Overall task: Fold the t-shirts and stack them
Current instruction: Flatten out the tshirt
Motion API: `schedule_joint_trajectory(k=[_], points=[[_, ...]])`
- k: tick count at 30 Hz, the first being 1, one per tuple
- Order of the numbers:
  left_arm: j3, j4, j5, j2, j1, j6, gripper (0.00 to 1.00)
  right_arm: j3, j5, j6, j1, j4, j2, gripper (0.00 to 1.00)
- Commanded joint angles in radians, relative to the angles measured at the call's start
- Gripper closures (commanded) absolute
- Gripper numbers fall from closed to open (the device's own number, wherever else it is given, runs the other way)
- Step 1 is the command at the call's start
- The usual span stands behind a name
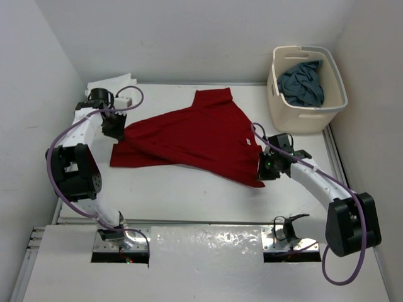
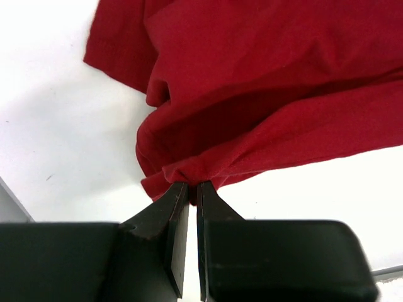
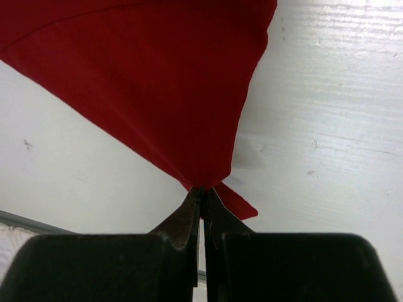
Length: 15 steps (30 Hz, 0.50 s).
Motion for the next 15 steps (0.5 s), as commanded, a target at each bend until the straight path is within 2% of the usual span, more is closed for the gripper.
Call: schedule_joint_trajectory(k=[1,2,3,4,5,6,7,8,9,10,11,12,13,14,15], points=[[0.086,0.032,0.026,-0.019,0.000,-0.006,1.00,0.036,-0.046,0.020,-0.029,0.079,0.019,1.00],[0.123,0.046,0.040,0.004,-0.007,-0.017,1.00,0.117,-0.059,0.020,-0.055,0.128,0.057,1.00],[0.252,0.046,0.051,0.077,-0.015,-0.032,1.00,0.183,-0.072,0.004,-0.075,0.141,0.111,1.00],[0.349,0.042,0.063,0.122,-0.021,-0.064,1.00,0.279,-0.088,-0.006,-0.093,0.140,0.242,1.00],[0.458,0.011,0.082,0.177,-0.039,-0.084,1.00,0.520,-0.096,-0.009,-0.138,0.099,0.312,1.00],[0.745,-0.013,0.086,0.298,-0.047,-0.108,1.00,0.658,-0.099,-0.010,-0.159,0.068,0.381,1.00],[0.912,-0.030,0.091,0.357,-0.058,-0.165,1.00,0.964,-0.085,-0.009,-0.173,0.001,0.501,1.00],[1.033,0.004,0.053,0.392,-0.070,-0.164,1.00,1.131,-0.073,-0.010,-0.192,-0.036,0.554,1.00],[1.100,0.073,0.016,0.368,-0.085,-0.153,1.00,1.288,-0.056,-0.016,-0.196,-0.078,0.603,1.00],[1.084,0.242,-0.004,0.335,-0.089,-0.180,1.00,1.592,-0.034,-0.016,-0.201,-0.142,0.689,1.00],[1.043,0.337,-0.004,0.286,-0.084,-0.191,1.00,1.719,-0.028,-0.012,-0.213,-0.156,0.714,1.00],[0.939,0.429,-0.013,0.188,-0.086,-0.192,1.00,1.799,-0.027,0.006,-0.219,-0.160,0.720,1.00],[0.938,0.495,-0.016,0.173,-0.086,-0.188,1.00,1.820,-0.021,0.010,-0.222,-0.120,0.704,1.00],[1.061,0.470,0.009,0.187,-0.086,-0.187,1.00,1.753,-0.002,0.007,-0.222,-0.080,0.600,1.00],[1.106,0.438,0.023,0.228,-0.086,-0.175,1.00,1.653,0.002,0.007,-0.224,-0.021,0.522,1.00]])
